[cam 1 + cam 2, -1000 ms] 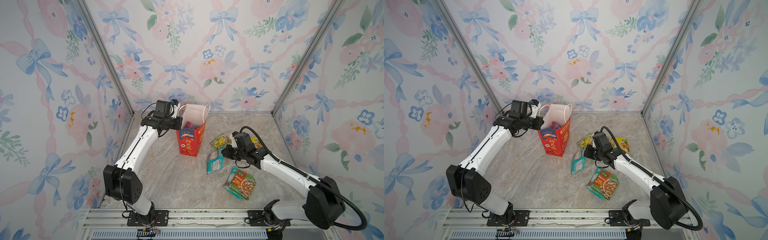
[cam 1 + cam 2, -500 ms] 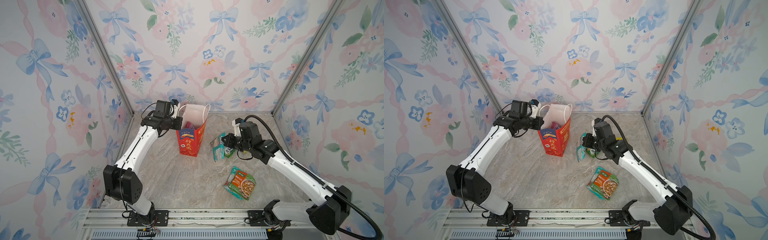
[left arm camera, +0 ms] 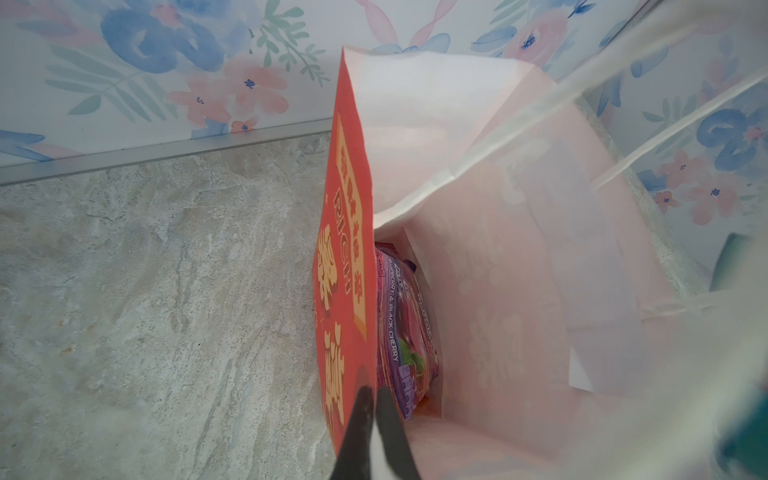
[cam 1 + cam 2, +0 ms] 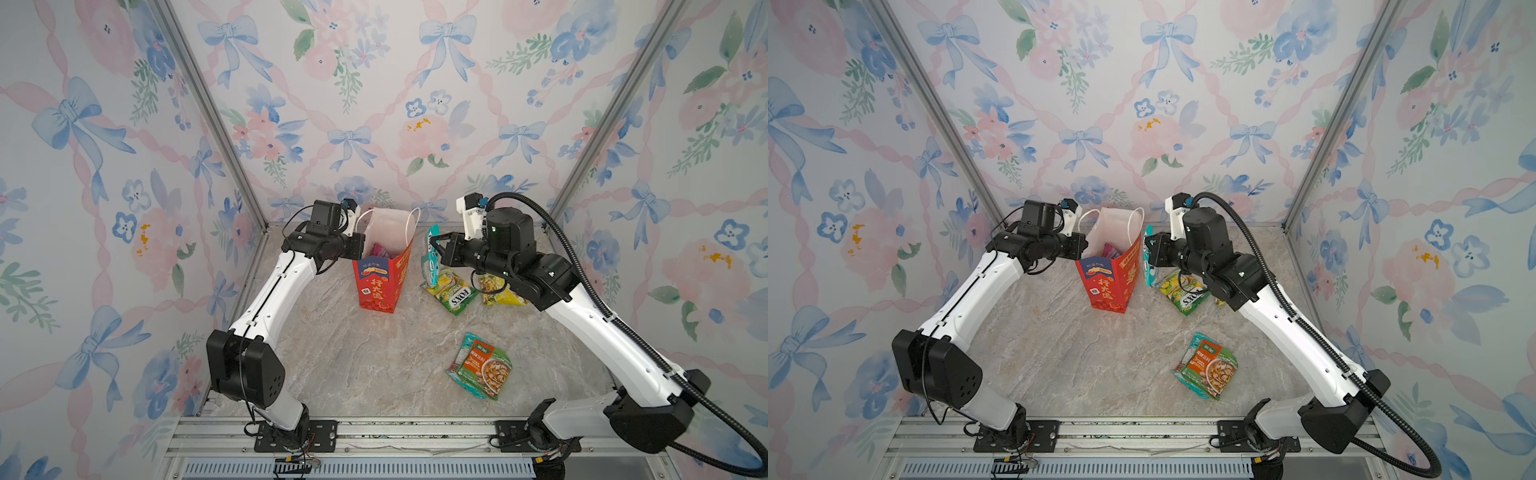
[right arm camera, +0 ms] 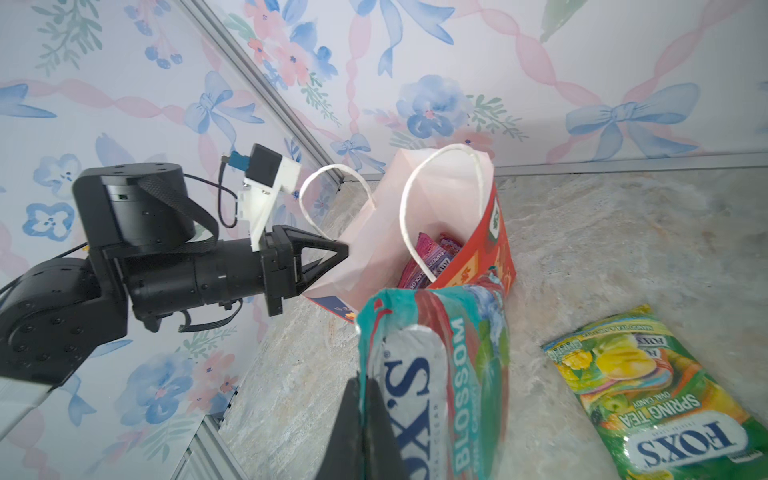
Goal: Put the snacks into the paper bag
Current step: 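Carry the teal Mint Blossom bag with the right gripper above the paper bag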
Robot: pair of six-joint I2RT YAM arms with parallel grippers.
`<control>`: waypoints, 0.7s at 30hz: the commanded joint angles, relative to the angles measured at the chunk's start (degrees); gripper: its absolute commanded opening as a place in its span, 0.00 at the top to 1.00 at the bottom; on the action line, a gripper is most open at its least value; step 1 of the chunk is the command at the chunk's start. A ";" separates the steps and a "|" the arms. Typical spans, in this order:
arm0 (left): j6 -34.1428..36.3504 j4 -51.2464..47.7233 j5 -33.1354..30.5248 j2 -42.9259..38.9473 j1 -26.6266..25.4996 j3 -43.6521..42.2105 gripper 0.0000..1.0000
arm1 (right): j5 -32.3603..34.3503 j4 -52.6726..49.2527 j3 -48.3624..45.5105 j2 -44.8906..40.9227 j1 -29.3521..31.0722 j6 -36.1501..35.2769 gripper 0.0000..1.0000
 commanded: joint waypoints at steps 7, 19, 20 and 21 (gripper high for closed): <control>0.10 -1.23 0.79 -0.91 -0.42 -1.01 1.00 | -1.87 0.10 13.24 6.68 5.02 -3.69 1.00; 0.03 -1.23 1.10 -0.97 -0.36 -0.95 1.00 | -1.15 -2.98 30.50 19.51 4.76 -8.26 1.00; 0.10 -1.23 1.09 -0.97 -0.31 -0.92 1.00 | -1.24 -3.18 31.75 20.31 4.58 -8.29 1.00; 0.08 -1.23 1.07 -0.97 -0.33 -0.95 1.00 | -1.26 -3.27 32.84 20.93 4.39 -8.43 1.00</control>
